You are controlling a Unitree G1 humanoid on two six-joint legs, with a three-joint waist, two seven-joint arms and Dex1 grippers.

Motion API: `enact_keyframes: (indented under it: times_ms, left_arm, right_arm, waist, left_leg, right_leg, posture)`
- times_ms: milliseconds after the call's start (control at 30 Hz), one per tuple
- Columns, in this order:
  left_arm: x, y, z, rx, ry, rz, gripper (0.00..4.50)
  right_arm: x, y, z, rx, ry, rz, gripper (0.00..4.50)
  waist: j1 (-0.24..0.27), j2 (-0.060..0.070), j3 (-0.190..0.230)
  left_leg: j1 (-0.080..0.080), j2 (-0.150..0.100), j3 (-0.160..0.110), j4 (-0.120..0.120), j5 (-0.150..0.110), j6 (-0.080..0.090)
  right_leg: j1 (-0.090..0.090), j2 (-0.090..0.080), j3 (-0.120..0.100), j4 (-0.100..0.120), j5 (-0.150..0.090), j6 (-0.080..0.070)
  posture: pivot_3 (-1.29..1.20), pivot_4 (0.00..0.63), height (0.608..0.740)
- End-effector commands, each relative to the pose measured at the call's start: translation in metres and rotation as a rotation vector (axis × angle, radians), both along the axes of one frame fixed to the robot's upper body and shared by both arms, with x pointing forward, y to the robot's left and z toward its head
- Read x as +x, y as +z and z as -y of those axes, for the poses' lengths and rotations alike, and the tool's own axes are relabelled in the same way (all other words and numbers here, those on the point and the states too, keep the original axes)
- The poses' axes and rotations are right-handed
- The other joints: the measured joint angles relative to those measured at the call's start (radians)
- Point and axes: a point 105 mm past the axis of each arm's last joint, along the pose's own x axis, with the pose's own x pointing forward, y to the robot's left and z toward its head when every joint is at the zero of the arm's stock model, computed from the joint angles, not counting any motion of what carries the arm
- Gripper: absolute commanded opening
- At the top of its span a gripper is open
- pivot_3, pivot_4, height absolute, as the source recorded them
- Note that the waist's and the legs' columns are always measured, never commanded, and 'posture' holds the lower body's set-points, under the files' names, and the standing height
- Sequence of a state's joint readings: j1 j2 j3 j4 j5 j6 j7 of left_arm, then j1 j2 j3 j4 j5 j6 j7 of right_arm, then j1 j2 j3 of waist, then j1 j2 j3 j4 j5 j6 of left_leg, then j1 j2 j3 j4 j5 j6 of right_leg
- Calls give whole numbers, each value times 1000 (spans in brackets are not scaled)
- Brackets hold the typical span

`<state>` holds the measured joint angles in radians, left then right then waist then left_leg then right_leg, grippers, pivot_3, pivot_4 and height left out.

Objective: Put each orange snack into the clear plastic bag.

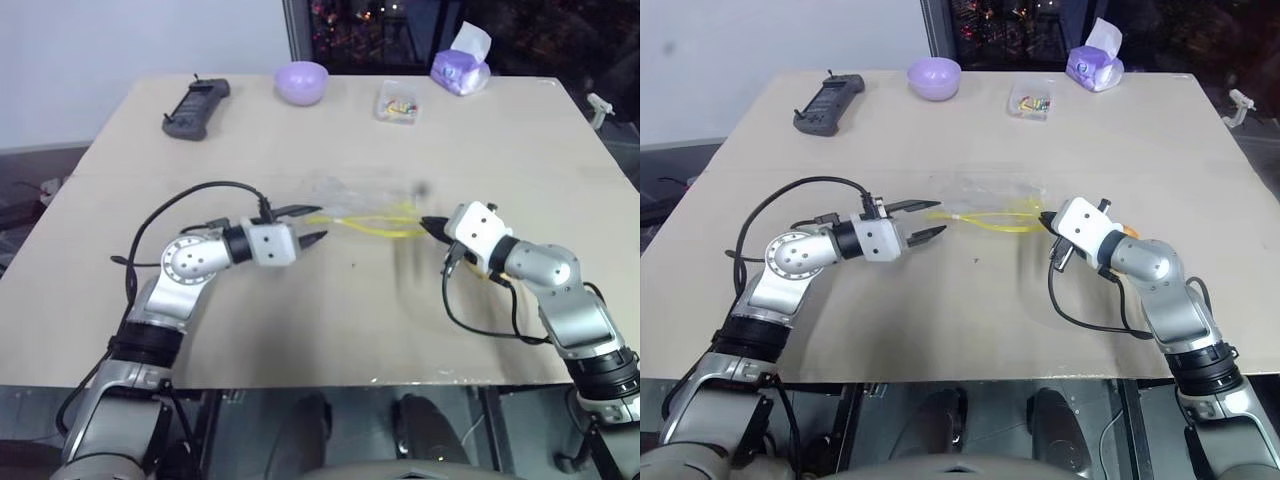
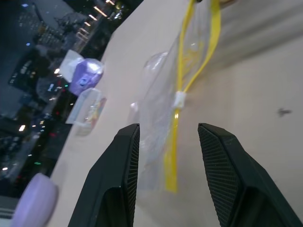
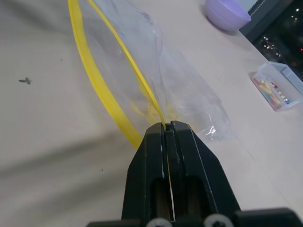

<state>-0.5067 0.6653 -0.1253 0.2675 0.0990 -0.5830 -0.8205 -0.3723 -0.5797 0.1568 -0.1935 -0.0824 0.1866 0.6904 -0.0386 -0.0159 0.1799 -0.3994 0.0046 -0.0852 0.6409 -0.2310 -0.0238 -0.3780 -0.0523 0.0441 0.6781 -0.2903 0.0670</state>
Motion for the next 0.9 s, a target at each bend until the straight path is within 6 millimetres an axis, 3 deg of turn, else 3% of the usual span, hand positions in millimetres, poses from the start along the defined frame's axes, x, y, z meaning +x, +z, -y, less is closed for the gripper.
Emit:
enact_keyframes:
  times_ms: [33,800,900]
  left_arm:
    - [0,7,0,3,-8,47,2067]
    - [15,-1,9,-24,4,88,2067]
    - [17,-2,10,-32,7,87,789]
  right_arm:
    - [-2,14,-2,11,18,50,0]
    - [-4,14,-5,16,28,48,0]
    - [-5,14,-5,16,28,47,0]
  waist:
    - [-1,0,0]
    - [0,0,0]
    - [0,0,0]
  left_leg:
    - [0,0,0,0,0,0]
    - [0,0,0,0,0,0]
    - [0,0,0,0,0,0]
  right_leg:
    - [0,0,0,0,0,0]
    - [0,0,0,0,0,0]
    - [0,0,0,0,0,0]
  posture:
    - [0,150,740]
    - [0,150,740]
    - [0,150,740]
